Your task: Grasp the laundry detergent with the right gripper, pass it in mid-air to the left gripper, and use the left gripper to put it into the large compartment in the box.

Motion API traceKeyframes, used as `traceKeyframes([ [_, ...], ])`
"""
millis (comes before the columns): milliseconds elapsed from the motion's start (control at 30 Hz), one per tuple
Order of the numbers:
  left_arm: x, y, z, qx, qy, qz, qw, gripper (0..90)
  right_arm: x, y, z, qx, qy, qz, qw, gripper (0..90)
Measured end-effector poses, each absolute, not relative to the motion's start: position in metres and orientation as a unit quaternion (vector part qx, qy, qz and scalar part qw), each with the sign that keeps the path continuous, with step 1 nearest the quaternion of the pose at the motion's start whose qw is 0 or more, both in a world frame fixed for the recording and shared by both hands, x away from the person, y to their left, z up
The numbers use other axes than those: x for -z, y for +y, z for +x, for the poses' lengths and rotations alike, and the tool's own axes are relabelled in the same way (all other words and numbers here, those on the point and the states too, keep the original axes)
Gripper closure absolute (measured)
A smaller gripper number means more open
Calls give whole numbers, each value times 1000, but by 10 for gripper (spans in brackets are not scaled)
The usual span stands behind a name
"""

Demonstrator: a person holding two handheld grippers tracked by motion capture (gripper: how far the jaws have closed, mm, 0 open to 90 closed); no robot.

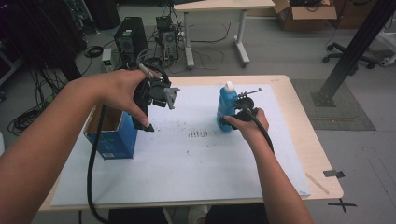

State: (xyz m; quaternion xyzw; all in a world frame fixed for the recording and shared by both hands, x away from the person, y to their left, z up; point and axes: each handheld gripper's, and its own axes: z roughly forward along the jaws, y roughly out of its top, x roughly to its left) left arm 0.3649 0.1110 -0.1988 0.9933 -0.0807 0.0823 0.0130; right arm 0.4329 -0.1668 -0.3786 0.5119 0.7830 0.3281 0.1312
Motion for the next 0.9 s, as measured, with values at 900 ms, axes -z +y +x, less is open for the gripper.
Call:
traceKeyframes([
  [900, 201, 108, 364, -78, -86, 993, 12, 56, 403, -157, 435, -381, 739, 532, 160, 21],
])
